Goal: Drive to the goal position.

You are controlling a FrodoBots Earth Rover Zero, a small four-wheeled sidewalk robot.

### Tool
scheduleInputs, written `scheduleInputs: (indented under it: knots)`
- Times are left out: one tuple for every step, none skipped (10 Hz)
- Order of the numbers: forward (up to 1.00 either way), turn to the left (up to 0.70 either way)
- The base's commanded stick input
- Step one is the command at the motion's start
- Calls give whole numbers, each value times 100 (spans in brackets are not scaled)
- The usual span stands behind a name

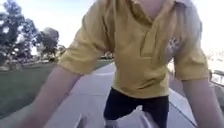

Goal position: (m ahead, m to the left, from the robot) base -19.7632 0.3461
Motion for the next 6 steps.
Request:
scheduleInputs:
  knots:
    - [0,0]
    - [0,0]
    - [0,0]
    - [0,0]
    - [0,0]
    - [0,0]
